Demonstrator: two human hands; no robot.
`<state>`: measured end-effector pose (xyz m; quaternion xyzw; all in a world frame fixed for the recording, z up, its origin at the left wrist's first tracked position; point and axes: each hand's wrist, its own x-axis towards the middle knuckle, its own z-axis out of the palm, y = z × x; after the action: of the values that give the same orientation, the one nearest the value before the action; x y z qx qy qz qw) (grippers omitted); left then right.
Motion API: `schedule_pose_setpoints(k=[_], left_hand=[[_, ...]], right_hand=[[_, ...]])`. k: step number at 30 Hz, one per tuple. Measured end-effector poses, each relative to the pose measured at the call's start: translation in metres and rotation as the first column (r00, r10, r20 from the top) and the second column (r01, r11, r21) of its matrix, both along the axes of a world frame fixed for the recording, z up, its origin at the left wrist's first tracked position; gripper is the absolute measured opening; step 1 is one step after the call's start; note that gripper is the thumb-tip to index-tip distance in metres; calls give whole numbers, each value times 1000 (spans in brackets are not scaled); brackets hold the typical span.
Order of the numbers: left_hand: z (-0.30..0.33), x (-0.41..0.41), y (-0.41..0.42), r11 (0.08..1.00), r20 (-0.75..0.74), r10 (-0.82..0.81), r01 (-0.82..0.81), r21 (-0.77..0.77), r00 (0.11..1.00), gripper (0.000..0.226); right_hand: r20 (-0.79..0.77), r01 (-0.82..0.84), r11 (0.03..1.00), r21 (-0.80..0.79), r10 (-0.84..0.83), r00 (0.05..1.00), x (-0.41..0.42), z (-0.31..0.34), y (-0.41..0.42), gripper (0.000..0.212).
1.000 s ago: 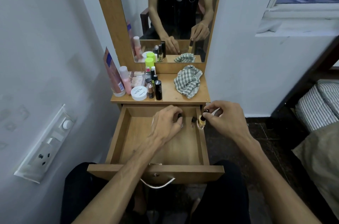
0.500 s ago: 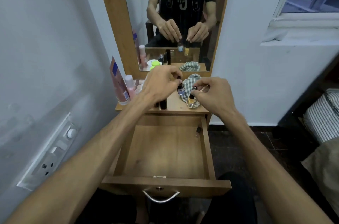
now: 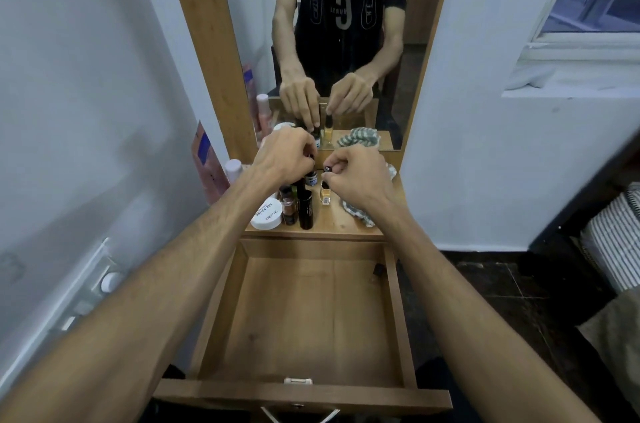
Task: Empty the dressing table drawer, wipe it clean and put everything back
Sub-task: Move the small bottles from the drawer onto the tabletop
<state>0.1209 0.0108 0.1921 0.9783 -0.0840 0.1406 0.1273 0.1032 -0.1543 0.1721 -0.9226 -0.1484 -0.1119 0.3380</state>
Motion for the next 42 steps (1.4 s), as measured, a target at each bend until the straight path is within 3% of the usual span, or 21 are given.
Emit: schedule_pose_setpoints(k=[18,27,31,36,42], left_hand=[[-4,0,-1,997,-52,4,0,80,999,22],[-2,-19,-2,998,242,-63,58,29,968,23],[-2,-41,-14,993,334,-94,112,-34,938,16],[-16,-80,-38,960,416,-74,177,-217,907,10],[-55,-129,-57,929,333,-73,185,-320,940,9]], right_hand=[[-12,-50,998,-33,49,999,12,-13,7,28],[-13,-21,1000,-14,21,1000,-29,-21,-43,10],[-104,-32,990,-136,18,994,-58,-33,-67,8],[-210,-36,909,-416,-58,976,-82,-65,-84,15],[-157,-28,799,-601,-84,984,-90,-98,-86,31]])
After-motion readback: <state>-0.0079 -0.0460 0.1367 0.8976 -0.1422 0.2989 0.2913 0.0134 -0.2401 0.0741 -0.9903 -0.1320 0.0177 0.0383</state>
